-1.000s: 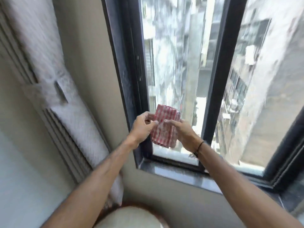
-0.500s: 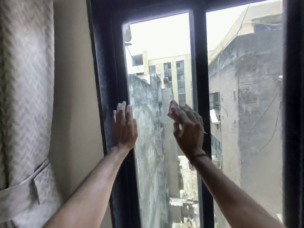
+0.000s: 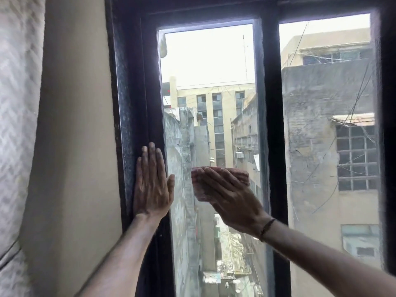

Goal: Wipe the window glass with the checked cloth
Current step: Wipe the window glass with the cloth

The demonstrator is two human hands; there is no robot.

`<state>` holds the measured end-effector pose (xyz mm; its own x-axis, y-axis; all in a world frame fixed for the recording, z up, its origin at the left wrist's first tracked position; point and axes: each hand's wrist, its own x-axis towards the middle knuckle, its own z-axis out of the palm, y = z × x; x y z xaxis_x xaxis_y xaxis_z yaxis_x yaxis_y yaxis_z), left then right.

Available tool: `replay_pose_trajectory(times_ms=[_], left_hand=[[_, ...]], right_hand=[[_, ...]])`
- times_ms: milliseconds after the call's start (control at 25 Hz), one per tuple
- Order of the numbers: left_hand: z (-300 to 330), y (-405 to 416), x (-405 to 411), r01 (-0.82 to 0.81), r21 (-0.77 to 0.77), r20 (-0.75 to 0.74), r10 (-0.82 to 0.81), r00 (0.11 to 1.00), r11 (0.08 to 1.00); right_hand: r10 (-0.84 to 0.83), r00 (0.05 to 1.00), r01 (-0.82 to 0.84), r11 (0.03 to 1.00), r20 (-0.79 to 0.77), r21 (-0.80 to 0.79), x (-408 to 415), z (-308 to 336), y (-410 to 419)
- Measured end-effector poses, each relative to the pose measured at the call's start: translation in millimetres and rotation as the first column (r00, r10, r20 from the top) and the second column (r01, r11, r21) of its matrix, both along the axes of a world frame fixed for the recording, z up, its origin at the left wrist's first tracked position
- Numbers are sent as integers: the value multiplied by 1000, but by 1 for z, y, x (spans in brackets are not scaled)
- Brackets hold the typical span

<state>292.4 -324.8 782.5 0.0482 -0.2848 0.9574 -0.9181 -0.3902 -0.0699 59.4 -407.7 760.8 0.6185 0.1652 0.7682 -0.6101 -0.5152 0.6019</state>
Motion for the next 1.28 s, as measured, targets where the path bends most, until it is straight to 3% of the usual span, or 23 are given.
replay_pose_trajectory(times_ms=[80, 200, 280, 400, 520, 560, 760, 880, 960, 1040, 1120, 1200, 1280], left_hand=[[-3, -1, 0, -2, -3, 3, 2, 1000, 1000], [-3, -2, 0, -10, -16, 8, 10, 1000, 1000], [-1, -2, 1, -6, -21, 9, 6, 1000, 1000], [1, 1, 2, -6, -12, 13, 6, 1000, 1000], [-1, 1, 1, -29, 12, 21, 29, 999, 1000], [-3, 0, 1, -33, 11, 26, 32, 999, 999], [-3, 0, 6, -45, 10, 41, 44, 998, 999], [4, 2, 4, -54, 23, 36, 53, 998, 998], [3, 3, 4, -72, 32, 40, 71, 997, 997], [0, 4, 4, -75, 38, 34, 74, 997, 996], [-6, 4, 4, -67, 39, 30, 66, 997, 997], [-6, 1, 5, -72, 32, 46, 71, 996, 997], [-3, 2, 4, -76, 44, 39, 74, 996, 996]], right_hand=[[-20, 999, 20, 1000, -39, -19, -26, 10, -6], [39, 987, -54, 994, 157, 94, 0, 64, -6], [52, 983, -64, 996, 173, 62, 34, 88, 3], [25, 997, -31, 997, -79, -75, 18, 78, -4], [-10, 939, -45, 987, -343, -152, -30, 74, -13], [-10, 939, -45, 987, -343, -154, -32, 84, -15], [108, 994, -110, 985, -27, -135, 47, 148, 1], [109, 978, -135, 980, -177, -144, 42, 123, -7], [61, 935, -121, 981, -350, -152, 6, 89, -14], [32, 903, -115, 979, -428, -169, -25, 82, -20], [64, 949, -118, 980, -309, -160, -25, 102, -20], [148, 987, -155, 979, -64, -131, 5, 128, -16], [186, 983, -186, 977, -8, -105, 34, 122, -5]])
